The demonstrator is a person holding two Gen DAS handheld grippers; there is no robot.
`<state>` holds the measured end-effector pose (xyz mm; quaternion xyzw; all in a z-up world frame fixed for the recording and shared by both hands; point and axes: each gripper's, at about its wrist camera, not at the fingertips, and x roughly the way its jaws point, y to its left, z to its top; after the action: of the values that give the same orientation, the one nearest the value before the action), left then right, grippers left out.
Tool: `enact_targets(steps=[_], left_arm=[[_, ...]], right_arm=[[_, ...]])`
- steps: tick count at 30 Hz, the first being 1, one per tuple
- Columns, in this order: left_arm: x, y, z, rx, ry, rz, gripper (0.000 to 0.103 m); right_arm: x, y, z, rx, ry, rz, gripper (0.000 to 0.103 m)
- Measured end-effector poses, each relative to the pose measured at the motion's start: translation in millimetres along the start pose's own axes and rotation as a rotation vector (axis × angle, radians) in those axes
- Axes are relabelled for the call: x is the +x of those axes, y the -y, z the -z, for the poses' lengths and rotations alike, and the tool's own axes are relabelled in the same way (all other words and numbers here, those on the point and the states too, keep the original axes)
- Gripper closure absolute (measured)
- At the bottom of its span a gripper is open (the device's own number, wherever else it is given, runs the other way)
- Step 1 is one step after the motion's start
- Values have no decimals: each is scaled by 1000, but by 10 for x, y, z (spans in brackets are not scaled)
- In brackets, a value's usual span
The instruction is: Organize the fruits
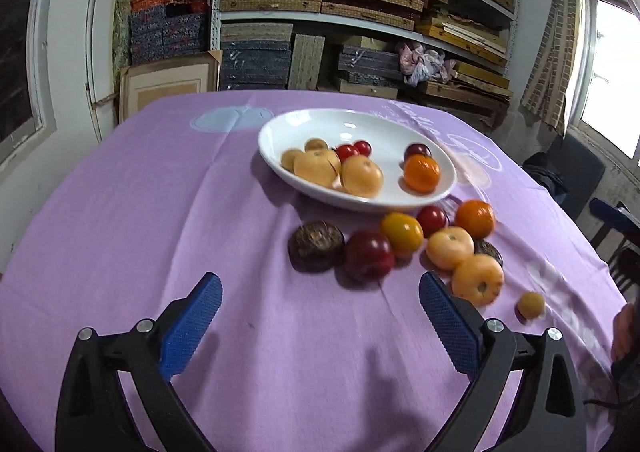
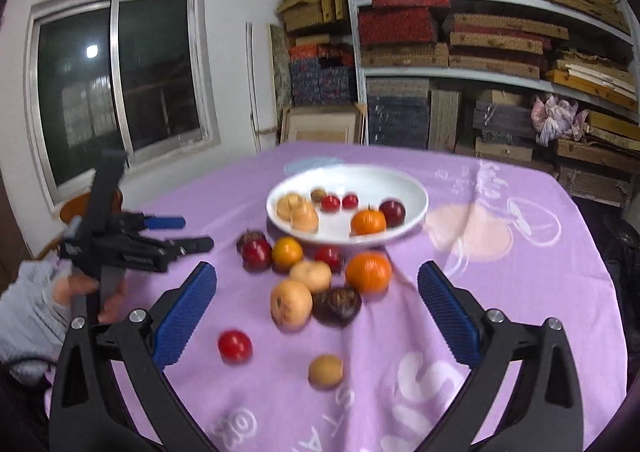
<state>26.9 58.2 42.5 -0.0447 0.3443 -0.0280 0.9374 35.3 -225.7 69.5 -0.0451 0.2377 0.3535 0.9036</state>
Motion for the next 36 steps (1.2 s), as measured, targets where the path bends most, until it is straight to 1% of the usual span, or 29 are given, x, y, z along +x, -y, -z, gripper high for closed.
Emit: enact_targets(steps=[1, 2, 3, 5, 9, 13, 16, 18, 20, 22, 23, 24, 28, 32, 35, 36], left_arm=[[13, 32, 33, 10, -14, 11, 3], [11, 73, 63, 24, -10, 22, 3], [7, 126, 77, 46, -5, 27, 3], [-1, 236, 103, 88, -3, 53, 3], [-12, 496, 186, 190, -6, 108, 3], [-51, 773, 262, 308, 22, 118, 3], [21, 928, 293, 358, -11, 132, 3], [88, 1004, 311, 373, -41, 155, 3], [147, 1053, 334, 375, -76, 200, 4], [214, 1111, 353, 384, -115, 232, 15], [242, 1145, 369, 394, -130, 241, 23], [264, 1169, 379, 401, -141, 249, 27], [308, 1215, 396, 399, -159, 276, 28], [324, 1229, 418, 399, -176, 279, 29], [318, 1187, 425, 378, -188, 288, 30], [311, 1177, 435, 375, -191, 290, 32]], right_arm=[[77, -3, 59, -1, -50, -6, 4], [124, -13, 85, 0, -77, -27, 4], [157, -26, 105, 0, -91, -38, 4], [190, -52, 143, -10, -117, -28, 4], [277, -66, 182, -8, -153, -10, 4], [349, -33, 190, -3, -161, 42, 4], [334, 79, 159, 34, -152, 74, 4], [295, 165, 129, 68, -138, 75, 4], [249, 234, 101, 87, -125, 87, 4], [198, 300, 76, 107, -111, 95, 4], [171, 332, 68, 119, -105, 96, 4], [141, 350, 69, 129, -99, 96, 4], [130, 390, 66, 148, -106, 91, 4], [163, 331, 79, 124, -131, 71, 4], [211, 269, 100, 96, -155, 58, 4], [231, 252, 110, 89, -163, 54, 4]])
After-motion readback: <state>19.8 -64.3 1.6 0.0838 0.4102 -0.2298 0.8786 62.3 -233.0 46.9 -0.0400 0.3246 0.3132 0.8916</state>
